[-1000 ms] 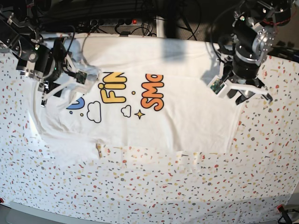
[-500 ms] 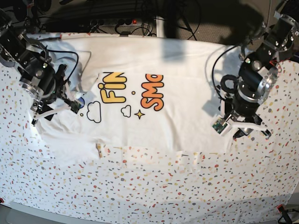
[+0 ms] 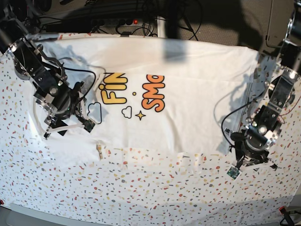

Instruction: Fold the T-shirt properly

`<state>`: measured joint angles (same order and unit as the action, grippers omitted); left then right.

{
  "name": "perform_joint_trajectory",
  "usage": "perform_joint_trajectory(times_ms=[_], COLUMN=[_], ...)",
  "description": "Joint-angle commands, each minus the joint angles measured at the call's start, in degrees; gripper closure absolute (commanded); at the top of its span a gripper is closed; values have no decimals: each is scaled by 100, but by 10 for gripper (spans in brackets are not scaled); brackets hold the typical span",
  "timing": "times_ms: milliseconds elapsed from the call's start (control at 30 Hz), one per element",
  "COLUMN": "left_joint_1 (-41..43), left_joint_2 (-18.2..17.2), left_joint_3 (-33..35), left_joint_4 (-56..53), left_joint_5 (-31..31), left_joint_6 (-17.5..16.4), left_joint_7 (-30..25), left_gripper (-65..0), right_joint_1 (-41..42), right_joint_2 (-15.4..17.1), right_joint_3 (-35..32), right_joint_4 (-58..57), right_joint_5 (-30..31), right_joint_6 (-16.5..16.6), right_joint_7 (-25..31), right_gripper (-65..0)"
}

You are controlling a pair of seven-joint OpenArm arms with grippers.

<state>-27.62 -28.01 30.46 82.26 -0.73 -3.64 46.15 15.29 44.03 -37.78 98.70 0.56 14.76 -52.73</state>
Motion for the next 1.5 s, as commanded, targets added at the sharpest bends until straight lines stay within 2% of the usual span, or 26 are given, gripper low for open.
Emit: perform_joint_trajectory(times_ms=[0,133,267,467,633,733,1033,1200,1467], left_joint_1=[-306,-992,-1690,-2413,-2643,-2647,-2636,-2634,-2656], left_joint_2=[48,505,798,881,898,896,911,925,925], left_joint_3=[-42,-42,-42,-44,-52,-52,-52,-52,-52], left_joint_4=[-205,-1698,-3298,-5095,-6083,-6393,-6605,-6605,-6590], left_joint_5=[-111,-800,-1539,-2581,-3318,-3550,-4168,-4081,-3829], left_joint_6=[-35,-457,-798,-1384,-1405,-1462,-2293,-2297,-2293], left_joint_7=[-199,-468,-706,-999,-1012,-1091,-1259,-1370,-1582], left_gripper=[-176,-176,-176,-177,-177,-177,-177,-177,-177], right_joint_1=[120,116,116,116,116,116,68,70,70], right_joint_2=[13,-214,-321,-343,-356,-389,-975,-1298,-1622], right_joint_3=[70,70,70,70,70,70,70,70,70], right_joint_4=[55,52,52,52,52,52,52,52,52], right_joint_5=[-57,-59,-59,-61,-61,-63,-208,-212,-234], right_joint_6=[-55,-57,-55,-52,-52,-52,-50,-48,-46], right_joint_7=[28,22,15,17,17,-15,-68,-68,-175], right_gripper=[-304,-304,-304,-304,-304,-304,-303,-303,-304])
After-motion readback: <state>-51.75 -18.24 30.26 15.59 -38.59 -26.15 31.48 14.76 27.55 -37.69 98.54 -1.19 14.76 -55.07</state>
